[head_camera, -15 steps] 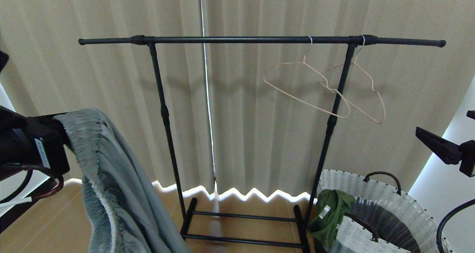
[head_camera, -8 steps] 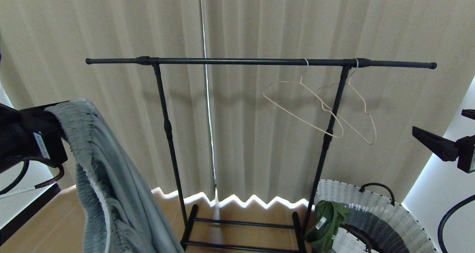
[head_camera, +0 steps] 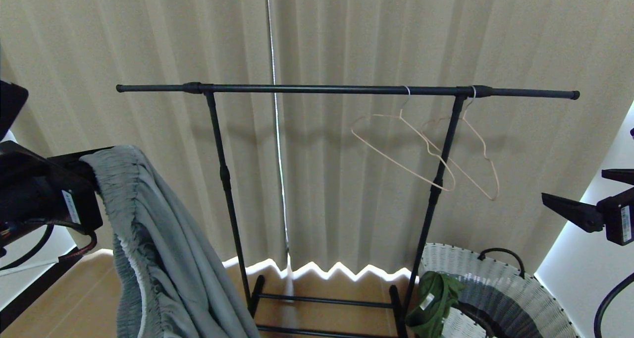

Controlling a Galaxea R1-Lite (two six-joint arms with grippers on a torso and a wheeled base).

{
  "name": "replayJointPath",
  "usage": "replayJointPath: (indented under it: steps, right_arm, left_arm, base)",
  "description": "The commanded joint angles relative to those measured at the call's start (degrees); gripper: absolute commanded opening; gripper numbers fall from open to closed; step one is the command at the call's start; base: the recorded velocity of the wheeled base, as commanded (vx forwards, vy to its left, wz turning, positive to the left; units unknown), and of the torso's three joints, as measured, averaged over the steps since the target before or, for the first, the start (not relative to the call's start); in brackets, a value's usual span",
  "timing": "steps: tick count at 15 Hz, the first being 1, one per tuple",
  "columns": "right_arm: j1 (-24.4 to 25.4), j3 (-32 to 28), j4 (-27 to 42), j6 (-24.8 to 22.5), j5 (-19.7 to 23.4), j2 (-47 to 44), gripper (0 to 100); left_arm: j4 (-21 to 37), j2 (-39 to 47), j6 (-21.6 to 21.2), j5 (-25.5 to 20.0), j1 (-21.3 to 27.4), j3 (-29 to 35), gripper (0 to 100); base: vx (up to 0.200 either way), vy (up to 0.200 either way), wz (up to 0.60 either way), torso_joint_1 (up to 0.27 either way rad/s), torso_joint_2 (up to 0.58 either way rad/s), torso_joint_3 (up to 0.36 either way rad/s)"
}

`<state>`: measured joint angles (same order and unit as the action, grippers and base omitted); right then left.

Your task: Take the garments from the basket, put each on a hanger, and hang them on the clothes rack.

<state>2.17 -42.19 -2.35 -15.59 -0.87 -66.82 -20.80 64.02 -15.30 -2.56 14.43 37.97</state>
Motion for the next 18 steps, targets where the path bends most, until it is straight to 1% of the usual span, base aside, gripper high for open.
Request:
replayJointPath:
  steps: [1, 3, 8, 11, 18]
  right_arm:
    - [0.0, 0.1, -0.1, 0.0, 0.0, -0.2, 100]
    - [0.0, 0.2, -0.1, 0.0, 0.0, -0.2, 100]
    - [-0.1, 0.3, -0.1, 0.0, 0.0, -0.2, 100]
    - [-0.4, 0.3, -0.1, 0.0, -0.1, -0.2, 100]
    - [-0.4, 0.1, -0.1, 0.0, -0.1, -1.1, 100]
  left_arm:
    - [0.0, 0.2, 0.0, -0.1, 0.0, -0.3, 0]
    - [0.0, 0.3, -0.1, -0.1, 0.0, -0.4, 0]
    - [-0.2, 0.1, -0.5, -0.1, 0.1, -0.8, 0]
    - [-0.3, 0.0, -1.8, -0.1, 0.2, -1.1, 0]
    - [-0.1, 0.2, -1.4, -0.1, 0.1, -1.1, 0]
  base:
    - [0.200, 0.000, 0.00, -0.002, 0.01, 0.002]
    - [0.200, 0.000, 0.00, -0.002, 0.00, 0.000]
    - [0.200, -0.200, 0.00, 0.005, 0.00, 0.000]
    - [0.000, 0.000, 0.00, 0.000, 0.00, 0.000]
    - [0.000, 0.000, 0.00, 0.000, 0.00, 0.000]
